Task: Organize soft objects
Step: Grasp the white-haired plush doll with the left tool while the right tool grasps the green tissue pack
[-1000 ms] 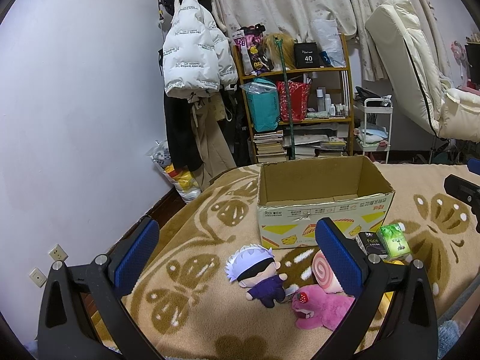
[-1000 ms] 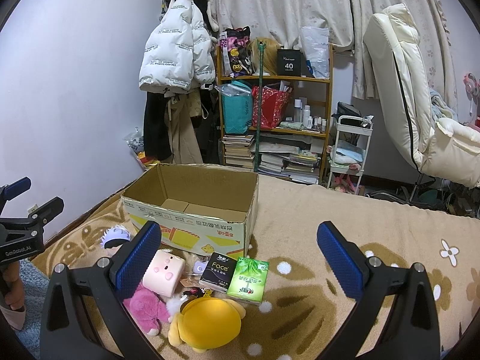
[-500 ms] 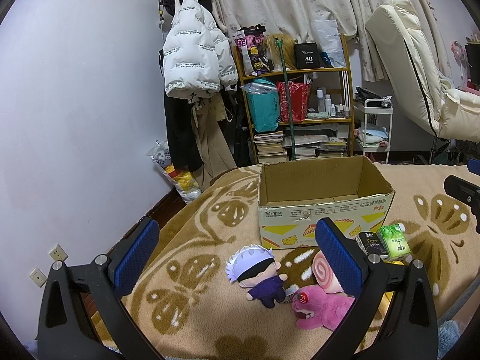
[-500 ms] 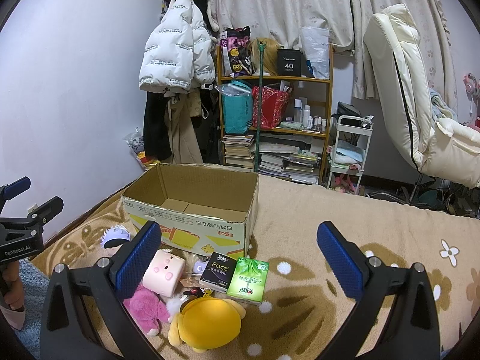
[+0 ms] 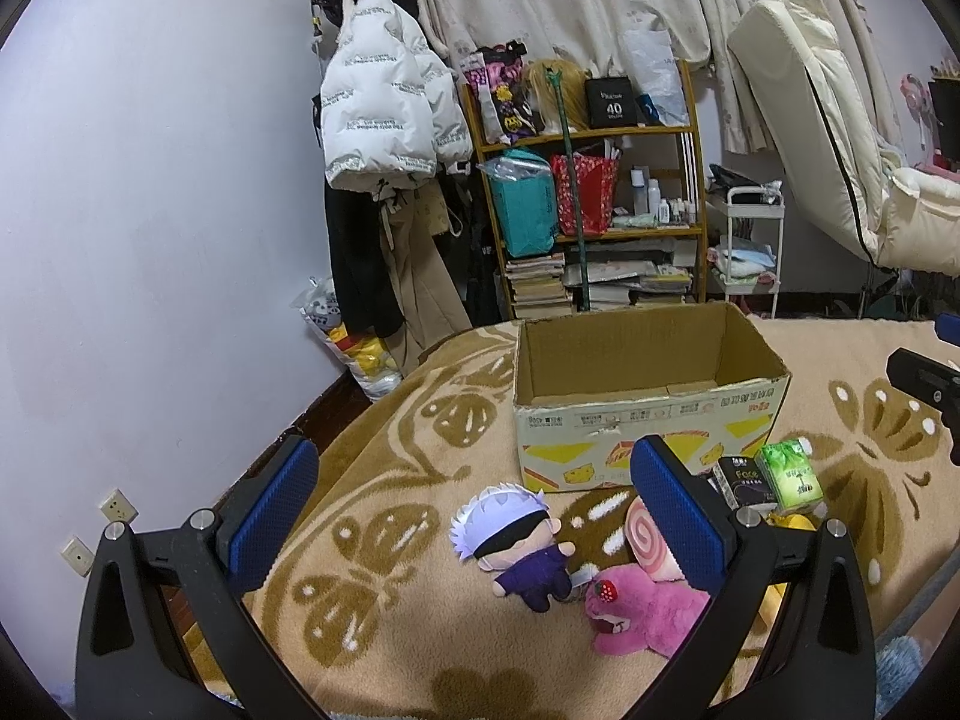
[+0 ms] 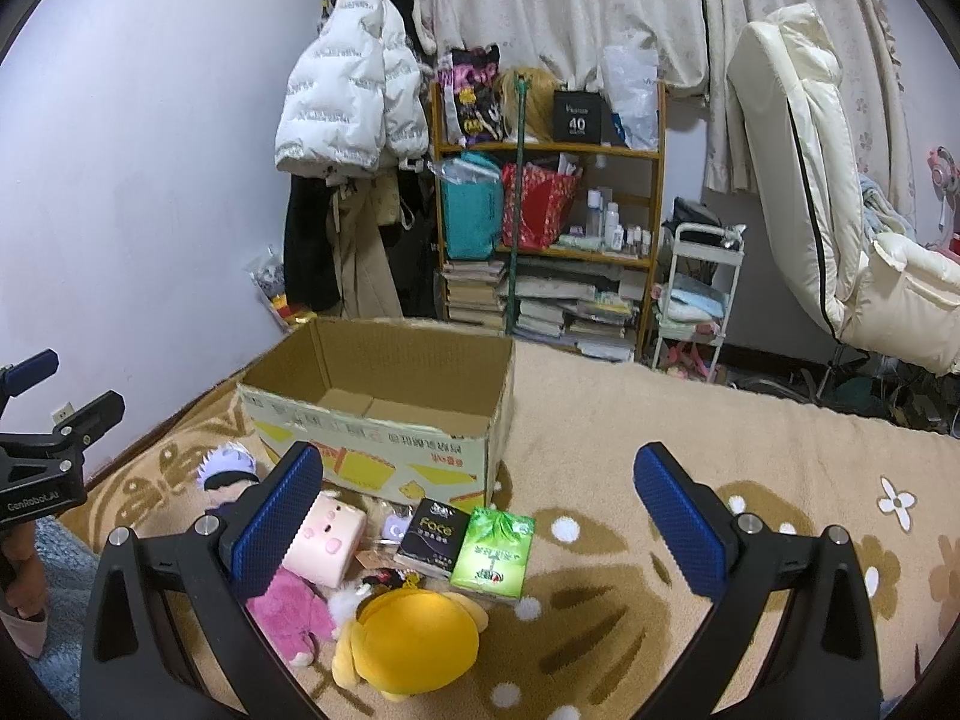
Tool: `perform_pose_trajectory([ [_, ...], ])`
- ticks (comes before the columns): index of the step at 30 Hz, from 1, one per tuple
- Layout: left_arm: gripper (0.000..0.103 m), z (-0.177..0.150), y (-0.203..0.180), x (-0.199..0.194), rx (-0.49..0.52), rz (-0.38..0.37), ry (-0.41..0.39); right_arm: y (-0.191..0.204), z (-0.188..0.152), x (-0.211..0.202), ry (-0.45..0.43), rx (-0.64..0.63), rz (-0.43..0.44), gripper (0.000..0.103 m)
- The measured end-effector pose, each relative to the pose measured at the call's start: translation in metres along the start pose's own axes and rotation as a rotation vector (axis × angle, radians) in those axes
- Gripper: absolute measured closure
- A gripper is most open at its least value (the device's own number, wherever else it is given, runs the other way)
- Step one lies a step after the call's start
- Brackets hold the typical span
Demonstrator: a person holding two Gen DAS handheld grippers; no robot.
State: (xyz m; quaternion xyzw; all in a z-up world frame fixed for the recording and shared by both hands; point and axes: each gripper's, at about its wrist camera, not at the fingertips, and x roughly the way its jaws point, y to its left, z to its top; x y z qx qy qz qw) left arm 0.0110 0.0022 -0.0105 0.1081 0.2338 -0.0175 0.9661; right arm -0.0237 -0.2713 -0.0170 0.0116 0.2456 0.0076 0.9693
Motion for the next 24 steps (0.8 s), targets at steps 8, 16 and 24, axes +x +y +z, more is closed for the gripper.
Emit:
perform_pose_trajectory([
  [8,0.0,0.006,-0.011,0.033,0.021,0.014,0.098,-0.008,-0.002,0.03,0.103,0.031,-0.014,0.0],
  [16,0.0,0.009,-0.019,0.059,0.054,0.02,0.167,-0.021,-0.004,0.057,0.163,0.099,-0.006,0.0],
  [24,0.0,0.004,-0.025,0.1,0.065,0.036,0.25,-0.018,-0.007,0.086,0.244,0.095,-0.027,0.0],
])
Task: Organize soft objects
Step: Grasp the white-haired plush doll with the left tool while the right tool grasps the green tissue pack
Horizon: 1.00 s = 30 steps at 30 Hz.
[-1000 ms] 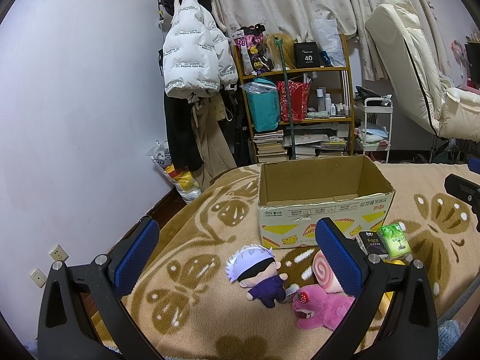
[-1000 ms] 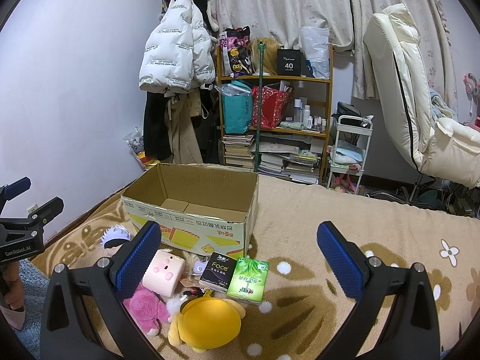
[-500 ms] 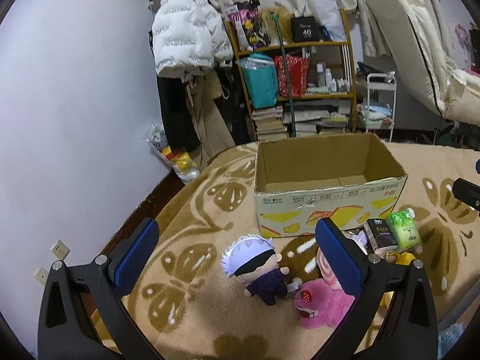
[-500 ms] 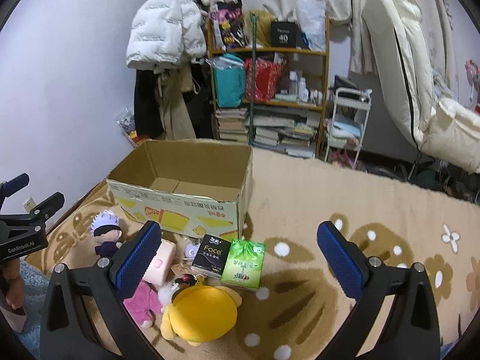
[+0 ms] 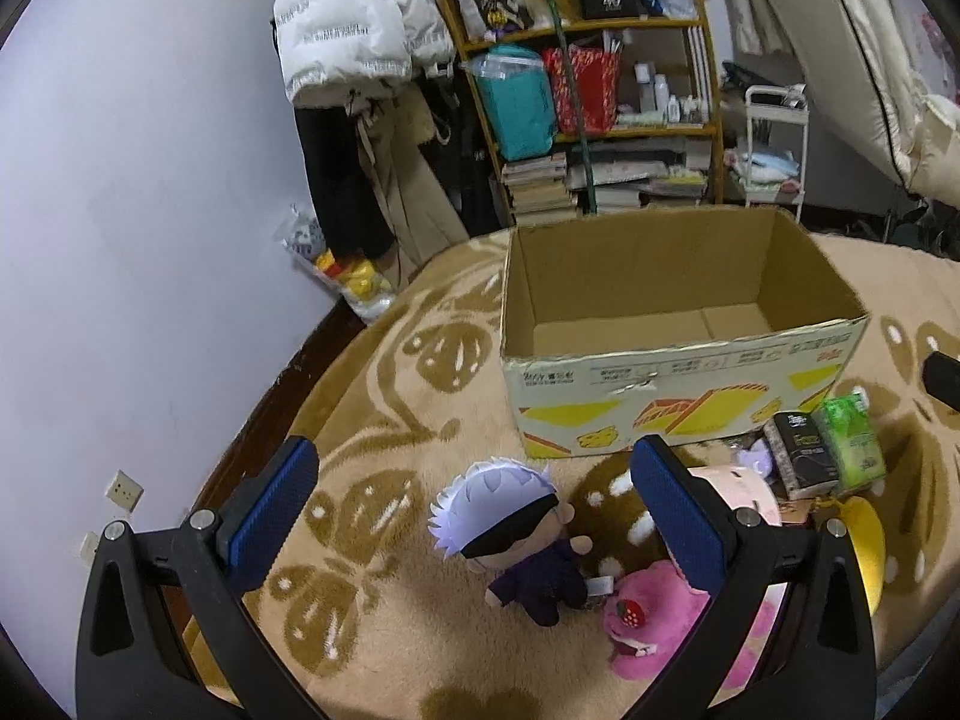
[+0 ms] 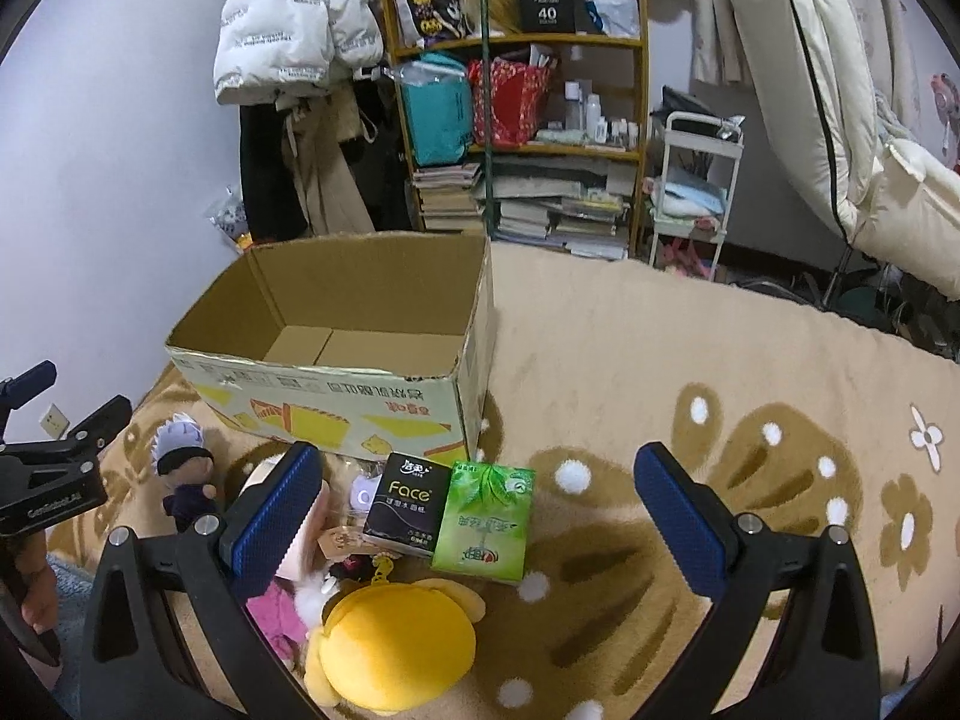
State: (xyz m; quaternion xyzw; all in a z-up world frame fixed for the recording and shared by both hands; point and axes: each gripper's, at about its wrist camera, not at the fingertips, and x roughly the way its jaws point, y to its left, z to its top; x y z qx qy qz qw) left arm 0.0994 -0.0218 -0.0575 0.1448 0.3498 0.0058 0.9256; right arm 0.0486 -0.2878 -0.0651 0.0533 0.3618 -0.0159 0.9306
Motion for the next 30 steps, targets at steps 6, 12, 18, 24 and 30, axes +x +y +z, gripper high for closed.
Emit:
perform_pose_trajectory([
  [6,0.0,0.001,-0.001,0.031,-0.012,0.006,0.089,-0.006,0.0,0.028,0.065,0.014,-0.02,0.0],
  [12,0.0,-0.005,-0.002,0.059,-0.021,-0.002,0.177,-0.011,-0.006,0.057,0.154,0.044,-0.019,0.003],
  [18,0.0,-0.012,0.001,0.08,-0.034,-0.008,0.25,-0.019,-0.015,0.078,0.242,0.073,-0.027,0.015],
  [24,0.0,-0.019,-0.002,0.096,-0.01,-0.012,0.308,-0.028,-0.025,0.094,0.31,0.112,-0.019,0.022],
  [30,0.0,-0.027,-0.004,0.11,0.013,0.012,0.36,-0.032,-0.031,0.102,0.35,0.146,0.012,0.022],
])
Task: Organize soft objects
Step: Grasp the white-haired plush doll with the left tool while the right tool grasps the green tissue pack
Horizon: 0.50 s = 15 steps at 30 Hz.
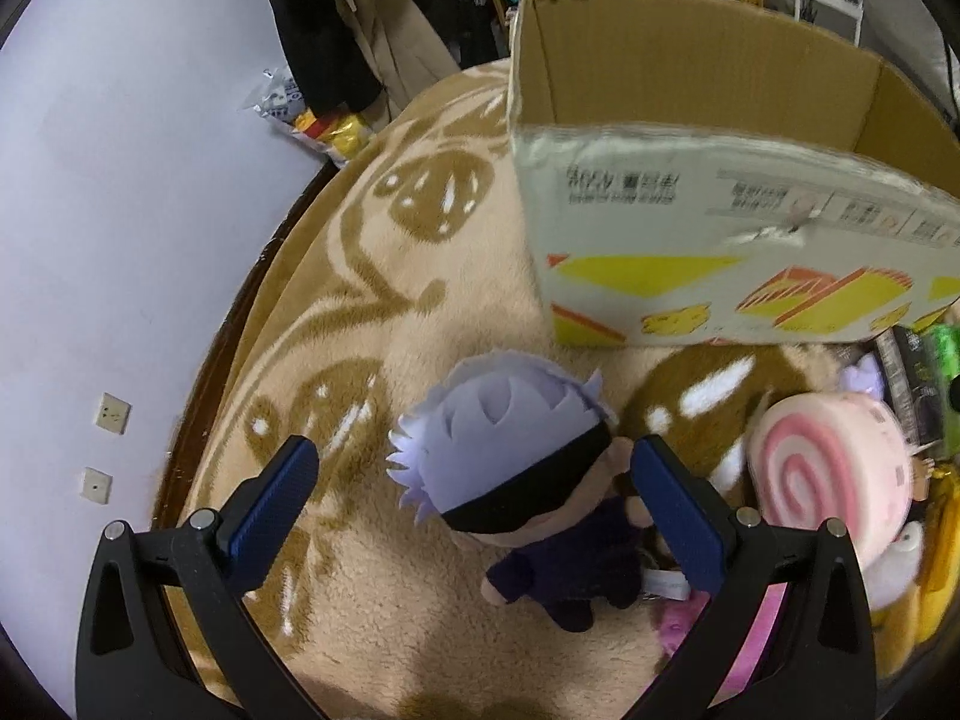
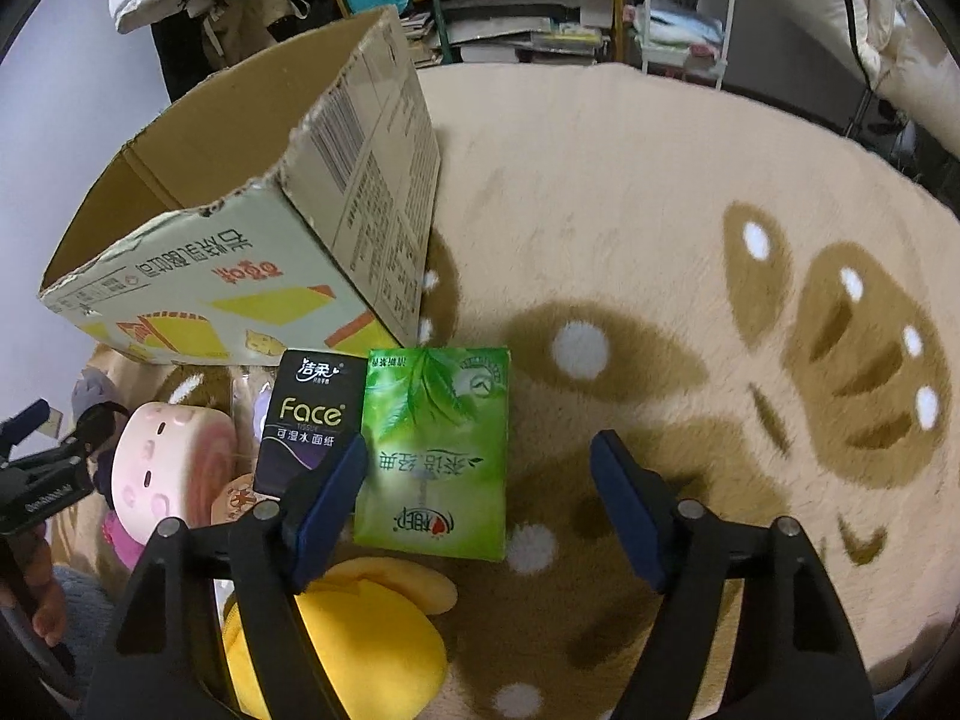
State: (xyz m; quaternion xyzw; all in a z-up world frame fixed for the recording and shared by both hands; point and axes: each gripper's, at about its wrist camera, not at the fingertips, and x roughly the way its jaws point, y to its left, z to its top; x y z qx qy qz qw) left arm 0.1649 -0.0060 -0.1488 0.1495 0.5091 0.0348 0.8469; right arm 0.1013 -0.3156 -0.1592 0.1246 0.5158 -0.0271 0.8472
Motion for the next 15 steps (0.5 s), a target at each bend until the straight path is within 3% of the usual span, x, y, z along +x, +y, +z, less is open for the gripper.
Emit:
perform_pose_trajectory([
  [10,0.001,-0.004,-0.007,0.014,0.026,-0.026,0.052,0.004,0.002,0.01,0.041,0.01,0.027,0.022],
  [15,0.021,-0.006,-0.012,0.024,0.031,-0.075,0.1,0.007,0.003,0.014,0.045,0.011,0.031,0.022],
])
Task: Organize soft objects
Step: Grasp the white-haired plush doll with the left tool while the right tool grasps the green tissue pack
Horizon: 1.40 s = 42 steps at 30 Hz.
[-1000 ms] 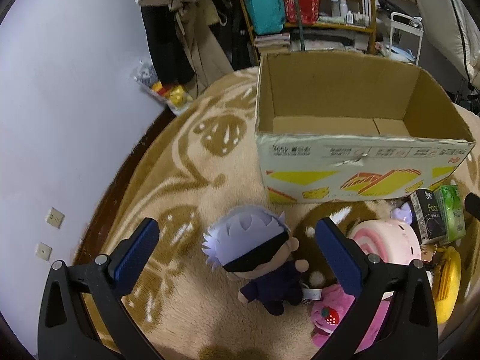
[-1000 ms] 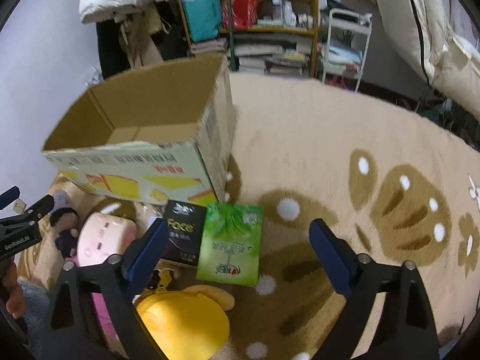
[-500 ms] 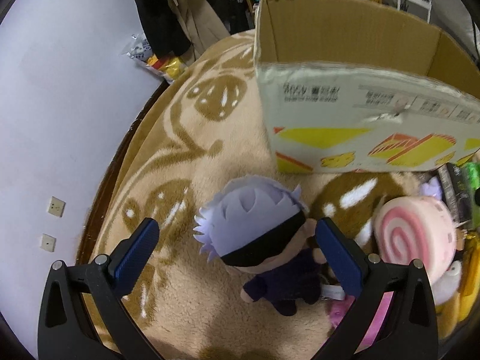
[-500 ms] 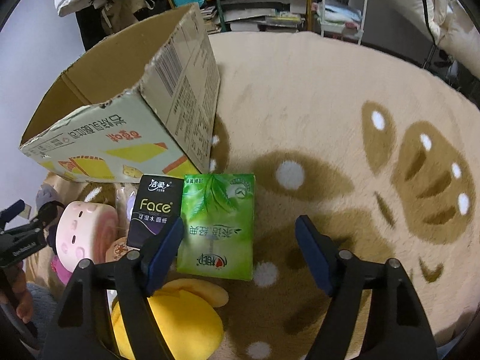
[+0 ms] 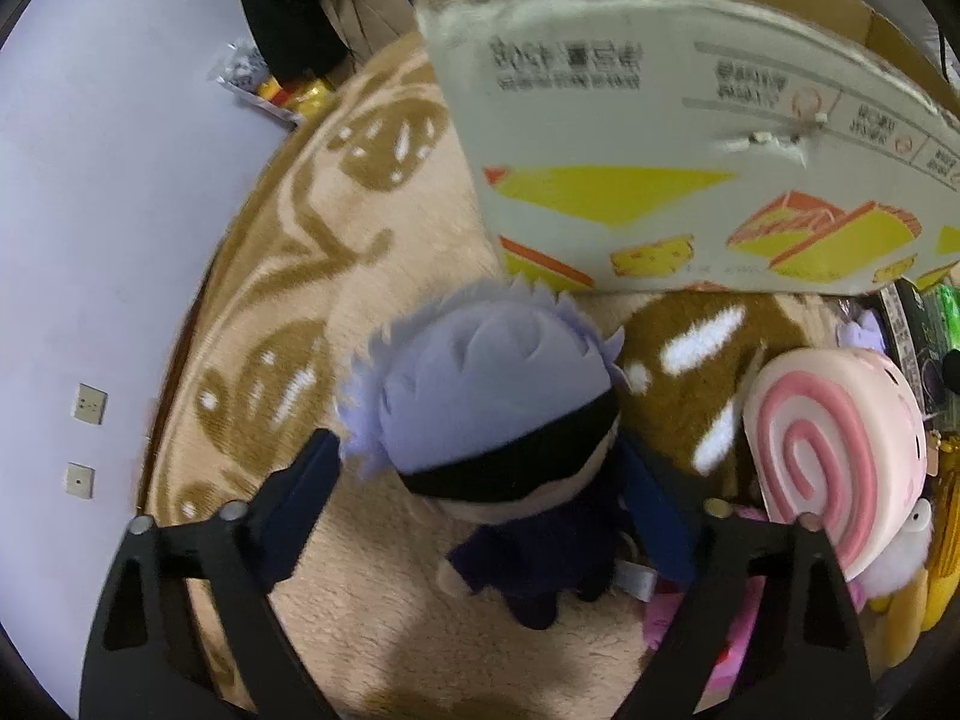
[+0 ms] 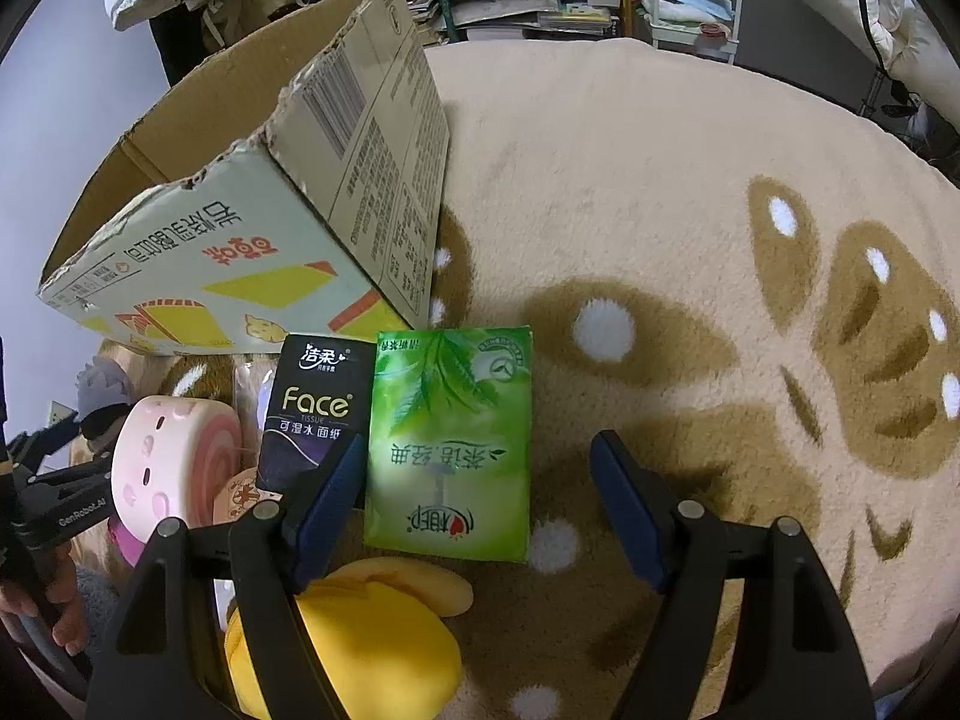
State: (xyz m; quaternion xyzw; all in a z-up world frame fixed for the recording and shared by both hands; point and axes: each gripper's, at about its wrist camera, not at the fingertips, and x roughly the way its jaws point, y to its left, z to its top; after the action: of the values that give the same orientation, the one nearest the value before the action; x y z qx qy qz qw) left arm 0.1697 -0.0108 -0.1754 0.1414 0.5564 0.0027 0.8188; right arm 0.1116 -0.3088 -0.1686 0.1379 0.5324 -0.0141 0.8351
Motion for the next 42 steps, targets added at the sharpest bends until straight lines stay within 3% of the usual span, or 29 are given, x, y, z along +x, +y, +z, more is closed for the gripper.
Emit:
perform_pose_trajectory([
  [3,0.036,-0.001,-0.002,0.001,0.003,-0.023,0.009,-0.004,0.003,0.003,0.007,0.011,0.007,0.022],
  [6,0.046,-0.002,-0.003,-0.001,0.0,-0.058,0.008,-0.004,0.003,0.005,0.01,0.012,0.027,0.037],
  [9,0.049,-0.003,-0.003,-0.004,-0.006,-0.068,0.001,-0.001,0.0,0.004,0.005,-0.002,0.034,0.046],
  [19,0.05,-0.005,0.002,-0.029,-0.047,-0.083,-0.084,0.01,-0.009,-0.013,-0.052,0.0,0.027,0.048],
  [27,0.05,-0.013,0.014,-0.079,-0.109,-0.083,-0.272,0.017,-0.019,-0.066,-0.248,-0.02,0.096,0.048],
  [32,0.05,-0.023,0.018,-0.112,-0.126,-0.08,-0.356,0.024,-0.028,-0.089,-0.326,-0.049,0.126,0.048],
  [39,0.05,-0.03,0.018,-0.159,-0.097,-0.036,-0.527,0.047,-0.033,-0.126,-0.471,-0.14,0.112,0.048],
  [42,0.05,-0.03,0.02,-0.178,-0.115,0.014,-0.607,0.059,-0.03,-0.137,-0.514,-0.168,0.109,0.048],
])
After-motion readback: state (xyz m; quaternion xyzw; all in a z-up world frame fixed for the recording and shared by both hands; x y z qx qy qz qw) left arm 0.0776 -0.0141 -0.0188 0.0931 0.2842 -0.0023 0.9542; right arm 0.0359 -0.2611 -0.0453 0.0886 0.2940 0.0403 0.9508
